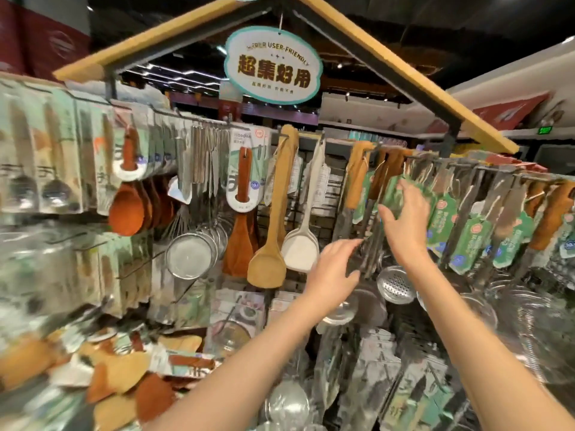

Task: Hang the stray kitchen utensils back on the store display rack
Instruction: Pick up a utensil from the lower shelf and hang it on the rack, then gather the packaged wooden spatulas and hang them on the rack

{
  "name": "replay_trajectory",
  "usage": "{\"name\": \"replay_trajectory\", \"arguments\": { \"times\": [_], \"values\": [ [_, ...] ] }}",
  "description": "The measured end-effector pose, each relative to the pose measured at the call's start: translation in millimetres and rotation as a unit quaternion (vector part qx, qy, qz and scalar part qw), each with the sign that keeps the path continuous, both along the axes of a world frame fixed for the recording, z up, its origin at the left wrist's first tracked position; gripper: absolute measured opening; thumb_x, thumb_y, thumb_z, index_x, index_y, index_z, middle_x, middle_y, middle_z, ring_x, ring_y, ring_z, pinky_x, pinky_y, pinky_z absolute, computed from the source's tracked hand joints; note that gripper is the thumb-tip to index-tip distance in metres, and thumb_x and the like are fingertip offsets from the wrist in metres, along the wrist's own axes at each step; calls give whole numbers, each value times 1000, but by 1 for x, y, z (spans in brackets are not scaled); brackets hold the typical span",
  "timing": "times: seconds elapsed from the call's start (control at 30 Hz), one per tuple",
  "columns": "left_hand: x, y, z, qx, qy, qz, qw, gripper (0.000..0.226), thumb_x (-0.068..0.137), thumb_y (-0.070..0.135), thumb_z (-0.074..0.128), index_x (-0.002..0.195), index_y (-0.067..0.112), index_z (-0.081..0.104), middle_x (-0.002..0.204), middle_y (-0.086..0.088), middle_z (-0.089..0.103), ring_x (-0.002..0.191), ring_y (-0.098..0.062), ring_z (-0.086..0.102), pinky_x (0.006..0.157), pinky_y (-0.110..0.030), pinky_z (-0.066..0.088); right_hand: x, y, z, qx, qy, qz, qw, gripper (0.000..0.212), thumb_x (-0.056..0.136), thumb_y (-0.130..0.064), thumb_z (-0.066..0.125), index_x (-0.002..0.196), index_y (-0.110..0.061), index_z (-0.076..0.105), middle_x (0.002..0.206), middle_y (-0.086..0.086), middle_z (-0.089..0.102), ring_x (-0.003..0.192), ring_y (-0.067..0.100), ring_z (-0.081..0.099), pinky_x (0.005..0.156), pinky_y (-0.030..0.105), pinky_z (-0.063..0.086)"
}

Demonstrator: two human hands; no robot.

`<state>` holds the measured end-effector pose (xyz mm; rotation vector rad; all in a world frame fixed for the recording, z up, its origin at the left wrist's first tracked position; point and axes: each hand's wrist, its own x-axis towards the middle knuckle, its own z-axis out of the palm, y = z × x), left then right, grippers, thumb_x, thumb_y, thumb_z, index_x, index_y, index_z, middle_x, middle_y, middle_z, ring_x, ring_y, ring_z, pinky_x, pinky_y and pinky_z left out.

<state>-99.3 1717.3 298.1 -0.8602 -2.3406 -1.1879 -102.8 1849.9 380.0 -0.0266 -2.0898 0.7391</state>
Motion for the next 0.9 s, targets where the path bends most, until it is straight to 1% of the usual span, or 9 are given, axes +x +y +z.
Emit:
{"name": "replay_trajectory", "arguments": {
  "times": [0.17, 0.23, 0.33, 0.4, 0.47, 0.57, 0.7, 0.8, 0.9],
  "values": [
    [18, -89, -43, -32, 16, 11, 999, 53, 87, 15, 59, 137, 20, 42, 140, 0, 44, 132, -17, 34, 110, -33, 28, 36, -71, -52, 25, -40, 27, 999, 54, 91, -14, 59, 140, -8, 38, 145, 13, 38, 135, 26, 29, 112, 36, 21],
    [23, -133, -61, -33, 10, 5, 999, 52, 85, 13, 59, 135, 17, 45, 139, -2, 46, 131, -19, 36, 110, -35, 27, 48, -111, -78, 17, -46, 44, 998, 50, 90, -12, 60, 137, -7, 42, 142, 13, 41, 133, 26, 32, 109, 33, 22],
    [26, -202, -94, -49, -1, -9, 999, 50, 83, 10, 60, 131, 13, 49, 134, -5, 51, 129, -21, 40, 109, -32, 28, 58, -177, -125, 0, -74, 67, 995, 45, 87, -3, 61, 130, -2, 48, 133, 17, 47, 126, 30, 39, 102, 28, 27],
    [21, -253, -118, -77, -28, -10, 997, 49, 84, 11, 59, 132, 16, 48, 134, -3, 50, 130, -20, 39, 110, -33, 28, 58, -222, -159, -23, -95, 70, 993, 42, 84, 2, 62, 126, 1, 51, 127, 19, 51, 122, 31, 43, 99, 26, 28],
    [11, -301, -147, -106, -56, 0, 993, 48, 86, 13, 57, 132, 20, 47, 134, -1, 50, 130, -18, 38, 110, -34, 29, 56, -264, -195, -38, -119, 70, 990, 38, 85, 4, 60, 122, -1, 53, 123, 18, 52, 119, 26, 44, 95, 21, 28],
    [0, -357, -182, -96, -116, 24, 988, 46, 87, 9, 55, 131, 18, 49, 132, -2, 51, 128, -20, 42, 108, -29, 29, 47, -311, -247, -49, -178, 84, 979, 37, 85, 3, 62, 121, -1, 55, 122, 17, 54, 119, 27, 46, 94, 16, 26],
    [-2, -400, -226, -126, -168, 34, 977, 46, 89, 12, 54, 134, 17, 47, 133, -5, 51, 126, -22, 43, 105, -30, 31, 35, -337, -313, -52, -311, 69, 946, 42, 80, 5, 65, 120, 0, 57, 121, 18, 57, 118, 32, 49, 94, 21, 29],
    [-8, -414, -261, -150, -196, 39, 968, 46, 88, 12, 56, 133, 16, 47, 134, -2, 49, 128, -18, 40, 107, -29, 30, 25, -331, -353, -63, -395, 31, 916, 42, 82, -7, 67, 123, -5, 55, 122, 15, 56, 117, 30, 49, 94, 26, 33],
    [-14, -414, -290, -142, -222, 27, 964, 46, 88, 12, 56, 132, 20, 47, 130, 2, 49, 125, -15, 42, 106, -30, 33, 11, -319, -381, -58, -454, 14, 889, 55, 77, -25, 74, 126, -11, 52, 123, 11, 56, 119, 27, 48, 98, 32, 39]
  ]
}}
